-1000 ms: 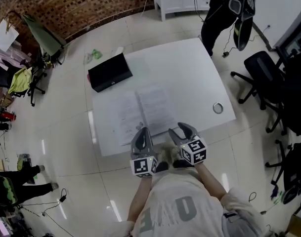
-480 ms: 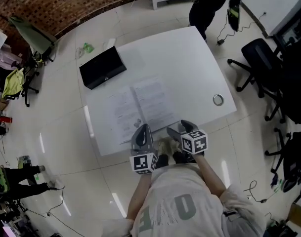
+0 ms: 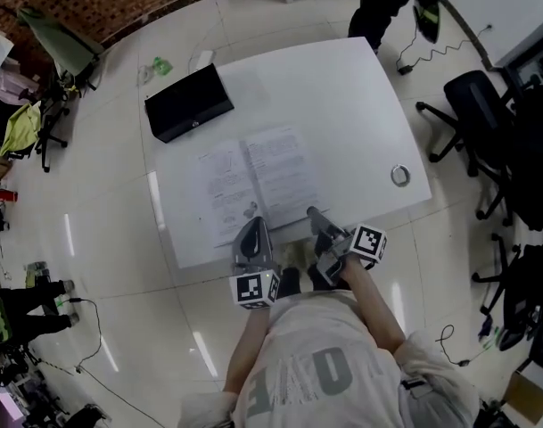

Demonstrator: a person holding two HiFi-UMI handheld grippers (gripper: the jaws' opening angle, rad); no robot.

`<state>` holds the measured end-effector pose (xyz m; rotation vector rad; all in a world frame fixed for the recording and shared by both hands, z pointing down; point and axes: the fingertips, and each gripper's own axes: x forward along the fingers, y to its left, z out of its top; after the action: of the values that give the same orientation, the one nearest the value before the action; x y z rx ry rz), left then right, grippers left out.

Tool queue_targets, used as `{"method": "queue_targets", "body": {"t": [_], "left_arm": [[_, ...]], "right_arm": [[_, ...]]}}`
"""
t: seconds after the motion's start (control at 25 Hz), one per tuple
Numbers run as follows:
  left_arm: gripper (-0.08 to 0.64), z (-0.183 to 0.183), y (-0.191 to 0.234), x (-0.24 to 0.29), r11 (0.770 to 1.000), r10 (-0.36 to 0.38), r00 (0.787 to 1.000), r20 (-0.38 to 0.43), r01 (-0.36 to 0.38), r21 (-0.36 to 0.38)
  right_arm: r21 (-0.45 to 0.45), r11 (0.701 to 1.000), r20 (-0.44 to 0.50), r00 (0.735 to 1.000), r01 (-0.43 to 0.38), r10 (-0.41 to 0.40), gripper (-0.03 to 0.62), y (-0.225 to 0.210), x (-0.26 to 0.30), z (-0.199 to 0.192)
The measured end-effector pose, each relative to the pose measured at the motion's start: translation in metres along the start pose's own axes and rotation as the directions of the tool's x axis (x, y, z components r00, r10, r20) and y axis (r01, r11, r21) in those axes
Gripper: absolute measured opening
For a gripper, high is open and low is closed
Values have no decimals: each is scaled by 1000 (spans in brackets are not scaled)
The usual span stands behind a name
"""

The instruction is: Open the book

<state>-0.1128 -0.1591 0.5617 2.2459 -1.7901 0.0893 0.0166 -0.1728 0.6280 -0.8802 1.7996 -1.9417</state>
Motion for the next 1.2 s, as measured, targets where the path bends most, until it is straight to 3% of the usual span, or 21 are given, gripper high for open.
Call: {"method": "queue_targets", "body": {"t": [0.08, 0.2, 0.64, 0.84, 0.96, 1.04, 1.12, 1.2], "left_arm": [[15, 1, 1, -1, 1000, 4, 1000, 2, -4, -2], [15, 0, 3, -1, 1000, 7, 1000, 4, -7, -1], [15, 2, 7, 1, 1000, 4, 1000, 9, -4, 1], [15, 3, 4, 3, 1000, -12, 1000, 4, 12, 28], [15, -4, -15, 10, 984, -79, 995, -64, 88, 152], [15, -16, -32, 19, 953, -127, 981, -149, 162, 254], [15, -30, -46, 26, 923, -152, 956, -249, 228, 311], [98, -45, -57, 32, 904, -175, 924, -339, 287, 316]], "right_arm": [[87, 996, 30, 999, -21, 19, 470, -4, -3, 4], [120, 992, 45, 998, -48, 43, 471, -6, -5, 6], [88, 995, 49, 998, -46, 41, 471, -1, -2, 7], [48, 993, 42, 994, -104, 102, 471, 19, -1, 8], [-19, 993, -2, 993, -114, 114, 471, 29, 4, 5], [-32, 992, -22, 992, -123, 122, 469, 34, 9, 2], [-37, 991, -34, 992, -126, 124, 469, 36, 12, 1], [-43, 991, -46, 991, -124, 122, 468, 35, 14, 0]]}}
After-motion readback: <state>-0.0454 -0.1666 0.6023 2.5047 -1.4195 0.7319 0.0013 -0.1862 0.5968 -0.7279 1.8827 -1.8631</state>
